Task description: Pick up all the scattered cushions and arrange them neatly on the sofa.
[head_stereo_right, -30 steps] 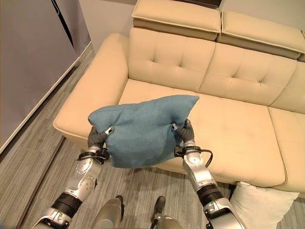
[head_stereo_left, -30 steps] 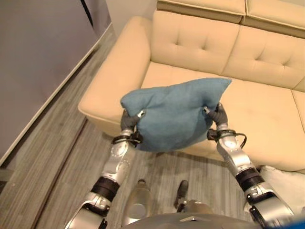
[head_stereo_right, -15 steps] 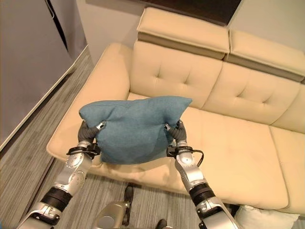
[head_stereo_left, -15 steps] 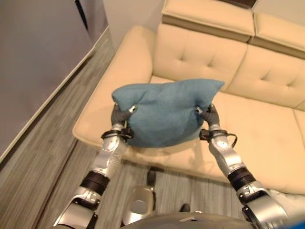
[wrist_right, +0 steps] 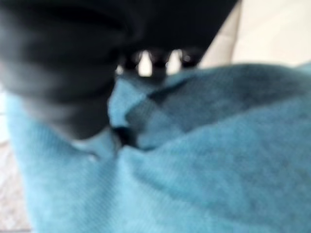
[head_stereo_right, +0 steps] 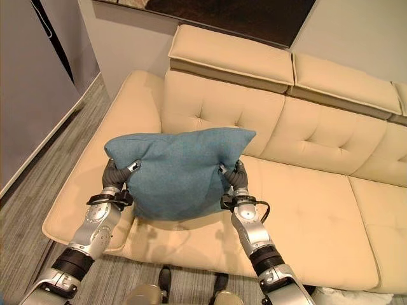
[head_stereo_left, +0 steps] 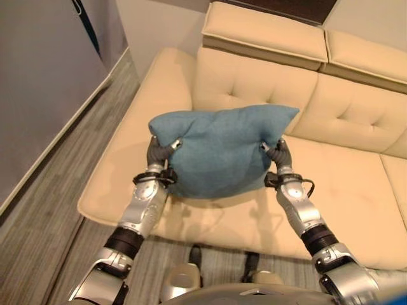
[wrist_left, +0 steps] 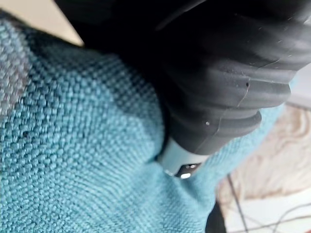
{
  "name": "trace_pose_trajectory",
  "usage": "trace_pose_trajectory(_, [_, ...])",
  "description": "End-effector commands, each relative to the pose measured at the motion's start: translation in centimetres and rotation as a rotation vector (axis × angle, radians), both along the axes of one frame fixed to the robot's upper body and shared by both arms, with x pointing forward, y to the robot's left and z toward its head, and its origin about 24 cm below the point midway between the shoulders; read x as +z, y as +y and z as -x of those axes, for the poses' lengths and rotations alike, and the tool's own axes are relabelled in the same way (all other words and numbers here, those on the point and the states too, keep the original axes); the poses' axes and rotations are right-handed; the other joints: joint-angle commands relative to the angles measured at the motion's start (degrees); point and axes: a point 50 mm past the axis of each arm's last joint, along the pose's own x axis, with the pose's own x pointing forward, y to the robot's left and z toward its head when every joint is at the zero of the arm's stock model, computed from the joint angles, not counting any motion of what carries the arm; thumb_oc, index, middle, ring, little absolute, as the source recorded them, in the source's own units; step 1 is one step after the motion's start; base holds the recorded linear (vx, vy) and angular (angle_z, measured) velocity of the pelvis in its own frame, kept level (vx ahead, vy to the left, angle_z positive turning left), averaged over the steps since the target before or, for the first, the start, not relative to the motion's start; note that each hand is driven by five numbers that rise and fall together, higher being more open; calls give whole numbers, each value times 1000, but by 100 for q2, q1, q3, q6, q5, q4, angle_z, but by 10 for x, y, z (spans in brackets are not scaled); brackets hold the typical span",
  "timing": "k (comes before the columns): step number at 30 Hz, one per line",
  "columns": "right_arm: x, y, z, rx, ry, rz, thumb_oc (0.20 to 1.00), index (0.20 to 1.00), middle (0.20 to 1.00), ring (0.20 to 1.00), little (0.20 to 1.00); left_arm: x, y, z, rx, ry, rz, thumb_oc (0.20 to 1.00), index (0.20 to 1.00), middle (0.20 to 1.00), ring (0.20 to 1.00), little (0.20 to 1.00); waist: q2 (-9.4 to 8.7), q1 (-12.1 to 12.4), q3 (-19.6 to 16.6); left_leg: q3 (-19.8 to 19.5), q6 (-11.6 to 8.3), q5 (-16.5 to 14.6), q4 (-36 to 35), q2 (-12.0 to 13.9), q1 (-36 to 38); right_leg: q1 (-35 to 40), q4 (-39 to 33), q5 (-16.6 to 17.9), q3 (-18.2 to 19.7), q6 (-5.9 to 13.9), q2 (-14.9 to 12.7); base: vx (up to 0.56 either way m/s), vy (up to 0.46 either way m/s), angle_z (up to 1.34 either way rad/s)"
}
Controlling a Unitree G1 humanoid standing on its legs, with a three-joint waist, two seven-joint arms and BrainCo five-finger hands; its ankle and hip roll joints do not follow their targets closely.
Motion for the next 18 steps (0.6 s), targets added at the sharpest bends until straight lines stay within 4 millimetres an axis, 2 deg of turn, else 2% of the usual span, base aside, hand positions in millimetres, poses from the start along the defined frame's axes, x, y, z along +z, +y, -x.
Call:
trace_pose_trajectory(1, [69, 26, -8, 97, -333, -62, 200, 200, 200, 200, 200, 64, -58, -18, -199, -296, 20, 200, 200, 200, 200, 200, 60, -170, -394, -537, -619, -412, 161, 536, 51, -331, 493, -561, -143, 236, 124, 232, -99, 10])
trace_pose_trajectory(2, [72, 27, -8, 101, -343, -67, 200, 200, 200, 200, 200, 68, -58, -19, -196, -306, 23, 200, 200, 200, 200, 200, 76, -198, -399, -534, -649, -401, 128, 578, 58, -322, 449, -582, -186, 212, 159, 207, -116, 9])
trace_pose_trajectory(3, [94, 37, -11, 121, -426, -100, 200, 200, 200, 200, 200, 93, -63, -27, -180, -390, 33, 200, 200, 200, 200, 200, 119, -277, -376, -513, -768, -327, 45, 718, -33, -383, 313, -656, -295, 130, 273, 171, -103, 3])
trace_pose_trajectory(4, [102, 41, -12, 131, -454, -103, 200, 200, 200, 200, 200, 103, -65, -30, -173, -422, 37, 200, 200, 200, 200, 200, 121, -294, -374, -483, -788, -306, 24, 753, -59, -400, 262, -653, -323, 125, 300, 144, -95, -9])
trace_pose_trajectory(6, [115, 49, -14, 149, -494, -105, 200, 200, 200, 200, 200, 117, -68, -34, -168, -467, 52, 200, 200, 200, 200, 200, 122, -312, -366, -439, -830, -253, -46, 809, -117, -435, 165, -653, -348, 111, 350, 51, -30, -4])
trace_pose_trajectory(7, [115, 49, -15, 149, -494, -104, 200, 200, 200, 200, 200, 117, -68, -34, -168, -468, 52, 200, 200, 200, 200, 200, 122, -312, -365, -439, -832, -250, -50, 810, -119, -439, 163, -651, -348, 109, 351, 10, -21, -12])
trace_pose_trajectory(8, [139, 59, -20, 165, -570, -103, 200, 200, 200, 200, 200, 145, -73, -41, -160, -550, 47, 200, 200, 200, 200, 200, 119, -323, -299, -414, -882, -142, -135, 858, -291, -580, 86, -628, -328, 100, 414, -8, -11, -15])
trace_pose_trajectory(11, [150, 61, -22, 163, -606, -103, 200, 200, 200, 200, 200, 157, -75, -44, -158, -585, 43, 200, 200, 200, 200, 200, 121, -336, -257, -421, -898, -105, -139, 859, -393, -667, 85, -618, -329, 97, 425, -15, 1, -7])
trace_pose_trajectory(13, [166, 63, -26, 152, -652, -86, 200, 200, 200, 200, 200, 174, -77, -48, -153, -632, 30, 200, 200, 200, 200, 200, 130, -348, -224, -440, -924, -39, -183, 871, -554, -818, 79, -599, -321, 94, 446, -43, 12, -4])
trace_pose_trajectory(14, [196, 66, -36, 119, -731, -55, 200, 200, 200, 200, 200, 209, -81, -57, -141, -713, -3, 200, 200, 200, 200, 200, 148, -378, -130, -496, -955, 79, -232, 864, -926, -1161, 90, -541, -311, 108, 469, -72, 40, 3])
trace_pose_trajectory(17, [213, 68, -43, 96, -764, -42, 200, 200, 200, 200, 200, 235, -79, -65, -117, -759, -80, 200, 200, 200, 200, 200, 180, -401, -80, -543, -975, 142, -240, 855, -1190, -1404, 132, -510, -284, 113, 486, -37, 29, 9])
trace_pose_trajectory(18, [213, 68, -43, 96, -765, -42, 200, 200, 200, 200, 200, 235, -79, -65, -117, -761, -80, 200, 200, 200, 200, 200, 178, -402, -77, -545, -975, 142, -236, 855, -1198, -1411, 137, -512, -286, 113, 485, 0, 0, 0])
